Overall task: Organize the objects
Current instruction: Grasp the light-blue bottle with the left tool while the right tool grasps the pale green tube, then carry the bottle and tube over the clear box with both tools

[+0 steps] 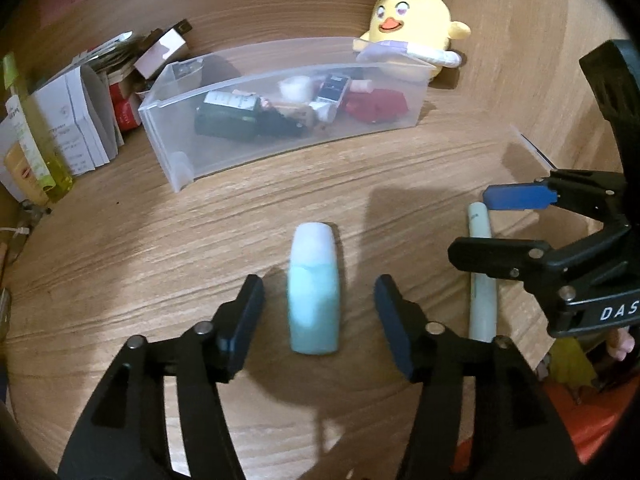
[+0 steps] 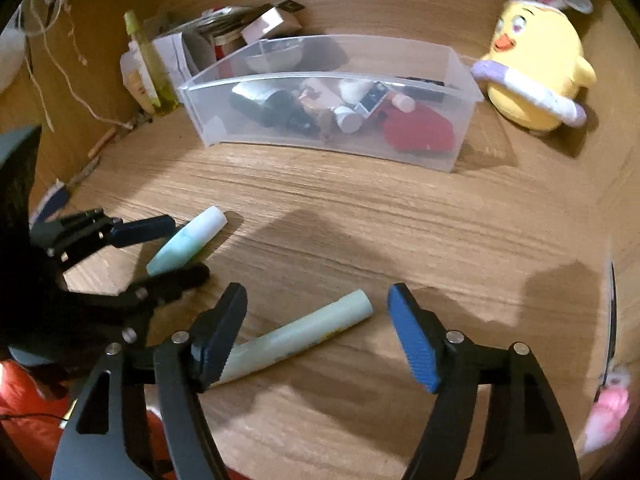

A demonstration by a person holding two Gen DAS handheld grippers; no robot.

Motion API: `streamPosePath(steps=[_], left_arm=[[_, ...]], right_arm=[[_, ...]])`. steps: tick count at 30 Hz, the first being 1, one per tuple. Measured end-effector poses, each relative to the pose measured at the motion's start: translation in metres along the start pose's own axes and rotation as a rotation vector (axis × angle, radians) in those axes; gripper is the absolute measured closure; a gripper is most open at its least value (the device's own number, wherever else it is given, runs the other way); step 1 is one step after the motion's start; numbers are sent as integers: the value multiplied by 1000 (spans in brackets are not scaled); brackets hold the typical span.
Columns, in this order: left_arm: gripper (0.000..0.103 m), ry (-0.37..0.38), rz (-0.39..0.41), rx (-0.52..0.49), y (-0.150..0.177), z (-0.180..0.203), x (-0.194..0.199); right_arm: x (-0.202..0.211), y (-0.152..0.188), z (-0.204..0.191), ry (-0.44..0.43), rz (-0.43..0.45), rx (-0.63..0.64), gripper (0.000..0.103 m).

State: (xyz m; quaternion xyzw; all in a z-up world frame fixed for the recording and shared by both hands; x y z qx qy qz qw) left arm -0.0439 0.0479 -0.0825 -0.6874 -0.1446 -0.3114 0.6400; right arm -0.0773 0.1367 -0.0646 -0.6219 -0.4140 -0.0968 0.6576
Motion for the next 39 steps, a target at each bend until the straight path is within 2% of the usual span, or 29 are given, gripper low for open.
streamPosePath(steps=[7, 9, 10, 11, 12, 14, 15, 16, 17, 20, 26, 39], left_arm=[[41, 13, 9, -4, 1, 7, 1], [42, 9, 6, 2, 0, 6, 0], [43, 8, 6, 5, -1, 5, -1], [48, 1, 7, 5, -2, 4, -3], [50, -1, 8, 7, -2, 3, -3], [63, -6, 10, 13, -5, 0, -6], [66, -7, 12, 15, -6, -1, -7], [74, -10, 14, 19, -7, -3, -8], [79, -14, 14, 23, -7, -4, -9], [79, -2, 17, 52, -9, -7, -10], [79, -30, 58, 61, -19, -11, -2], [79, -67, 194, 101, -72, -21, 18]], right_arm=[[11, 20, -3, 31, -8, 3, 34], [12, 22, -7, 49, 0, 37, 43], [11, 22, -8, 60, 5, 53, 51], [10, 22, -11, 68, 11, 84, 61], [9, 21, -13, 69, 17, 100, 65], [8, 19, -15, 53, 23, 113, 81], [6, 17, -15, 50, 28, 117, 85], [5, 16, -15, 48, 31, 121, 88], [4, 15, -14, 44, 32, 125, 89], [-1, 11, -12, 38, 38, 129, 89], [-3, -1, -10, 26, 63, 113, 89], [16, -60, 1, 22, 221, 79, 89]])
Point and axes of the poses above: each gripper's, at about its wrist camera, not at the fingertips, and x roughly against the way its jaws point, z to its right, y to its underside, the point moved 6 cm from there along -x, roughly the way its jaws point, and after that the axes turned 12 degrees about z, right-handed, at the moved point
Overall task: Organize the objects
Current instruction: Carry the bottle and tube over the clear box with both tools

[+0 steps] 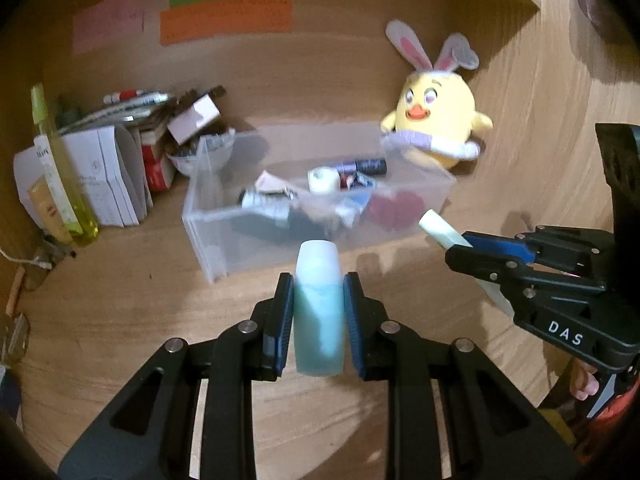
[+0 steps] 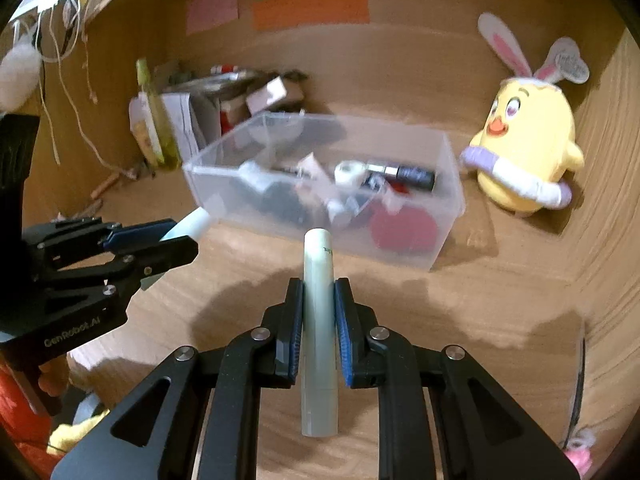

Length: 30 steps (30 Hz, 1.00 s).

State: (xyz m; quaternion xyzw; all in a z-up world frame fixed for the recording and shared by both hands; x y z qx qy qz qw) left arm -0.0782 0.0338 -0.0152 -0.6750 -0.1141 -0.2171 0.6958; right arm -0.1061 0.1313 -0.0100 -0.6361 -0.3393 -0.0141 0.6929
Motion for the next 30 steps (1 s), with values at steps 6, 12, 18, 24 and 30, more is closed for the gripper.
streamPosePath(steps=[6, 12, 18, 24, 30], left_arm=[[79, -13, 46, 6, -23, -4, -1], [79, -25, 95, 12, -48, -10, -1], [79, -35, 123, 14, -67, -14, -7], [79, -48, 144, 19, -83, -21, -16], [79, -56, 141, 25, -91, -27, -29]], right_arm=[[3, -27, 12, 8, 65, -17, 89], [5, -52, 22, 9, 121, -23, 89], [1, -73, 29, 19, 159, -16, 89], [-3, -92, 40, 31, 190, -19, 89], [-9, -102, 52, 67, 202, -7, 89]])
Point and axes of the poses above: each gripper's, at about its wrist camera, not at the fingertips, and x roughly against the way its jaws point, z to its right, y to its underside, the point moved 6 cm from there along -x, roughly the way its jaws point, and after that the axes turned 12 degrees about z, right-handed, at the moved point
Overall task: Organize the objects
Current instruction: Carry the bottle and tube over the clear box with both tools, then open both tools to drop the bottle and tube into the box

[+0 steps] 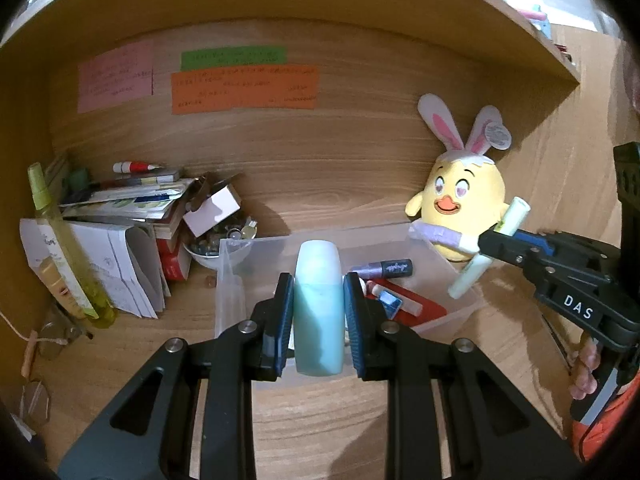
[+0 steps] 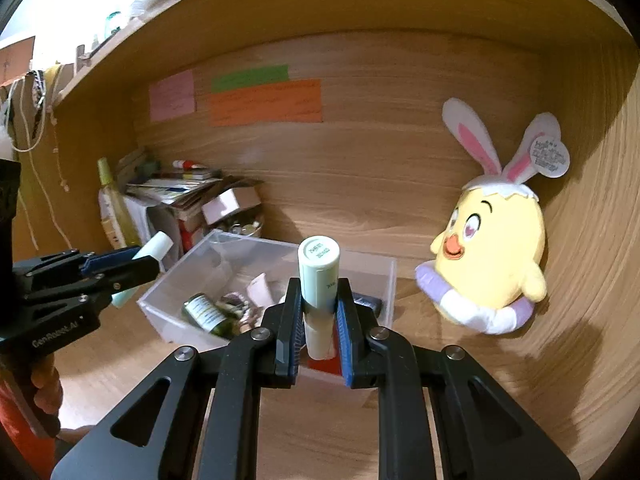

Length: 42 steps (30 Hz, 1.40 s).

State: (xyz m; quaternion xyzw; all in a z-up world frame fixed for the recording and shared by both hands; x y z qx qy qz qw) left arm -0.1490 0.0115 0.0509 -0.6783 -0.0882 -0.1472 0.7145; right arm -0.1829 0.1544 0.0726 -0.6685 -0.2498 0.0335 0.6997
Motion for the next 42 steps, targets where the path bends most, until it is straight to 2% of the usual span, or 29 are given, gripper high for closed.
streamPosePath(steps=[6, 17, 24, 31, 33, 34, 35, 36, 38, 42], left_arm=[[79, -9, -28, 9, 3, -8, -18], [79, -6, -112, 34, 21, -19, -55], [79, -7, -145, 29, 30, -21, -71], [78, -12, -151, 29, 34, -23, -77], [72, -10, -153, 34, 35, -24, -77], [66, -10, -153, 38, 35, -24, -77], [60, -10, -152, 43, 35, -25, -76], [58, -9, -150, 47, 35, -26, -76], [56, -6, -145, 54, 33, -28, -75], [56, -1, -135, 62, 31, -30, -70]], right_arm=[[-15, 8, 8, 51, -43, 50, 89], [-48, 30, 11, 88, -135, 133, 89], [-68, 40, 7, 78, -184, 160, 89], [-80, 39, -4, 51, -189, 157, 88], [-84, 40, -9, 42, -191, 158, 86], [-86, 41, -12, 25, -197, 151, 85], [-88, 42, -15, 8, -203, 143, 81], [-90, 44, -18, -19, -219, 126, 77], [-94, 48, -22, -45, -245, 104, 55], [-94, 49, -26, -51, -235, 100, 53]])
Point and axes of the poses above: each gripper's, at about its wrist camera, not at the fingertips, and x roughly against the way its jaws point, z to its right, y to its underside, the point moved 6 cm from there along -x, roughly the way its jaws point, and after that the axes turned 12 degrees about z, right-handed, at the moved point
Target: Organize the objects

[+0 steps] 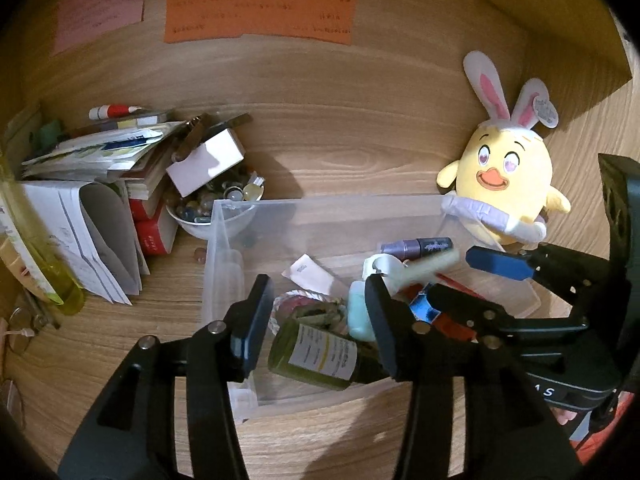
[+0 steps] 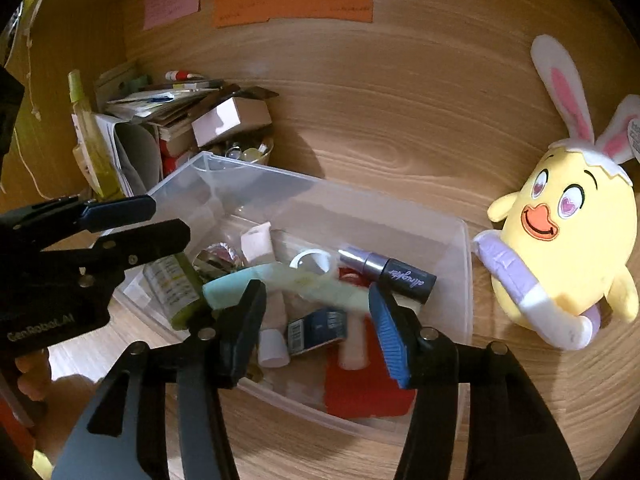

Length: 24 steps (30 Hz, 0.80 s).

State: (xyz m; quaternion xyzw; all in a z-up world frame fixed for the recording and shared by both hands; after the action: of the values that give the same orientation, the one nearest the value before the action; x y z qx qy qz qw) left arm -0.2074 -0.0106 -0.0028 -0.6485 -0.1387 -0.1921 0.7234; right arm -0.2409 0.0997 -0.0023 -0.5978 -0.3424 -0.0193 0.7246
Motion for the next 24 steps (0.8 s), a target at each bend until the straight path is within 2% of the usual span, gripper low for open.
streamPosePath(steps=[9, 13, 15, 17, 19, 24], left_arm=[[54, 16, 29, -15, -8, 6, 19], [41, 15, 50, -30, -9, 10, 31], [37, 13, 65, -41, -10, 12, 39], [30, 10, 73, -49, -9, 13, 44], [24, 5, 84, -60, -9, 15, 51], [12, 5, 96, -67, -2, 19, 63]], right_arm=[[23, -9, 5, -35, 40, -49, 53], [37, -12, 5, -53, 64, -64, 53], [45, -12, 4, -62, 79, -69, 50], [53, -12, 4, -60, 97, -69, 39], [61, -12, 4, -47, 118, -65, 33], [77, -8, 5, -40, 147, -61, 21]])
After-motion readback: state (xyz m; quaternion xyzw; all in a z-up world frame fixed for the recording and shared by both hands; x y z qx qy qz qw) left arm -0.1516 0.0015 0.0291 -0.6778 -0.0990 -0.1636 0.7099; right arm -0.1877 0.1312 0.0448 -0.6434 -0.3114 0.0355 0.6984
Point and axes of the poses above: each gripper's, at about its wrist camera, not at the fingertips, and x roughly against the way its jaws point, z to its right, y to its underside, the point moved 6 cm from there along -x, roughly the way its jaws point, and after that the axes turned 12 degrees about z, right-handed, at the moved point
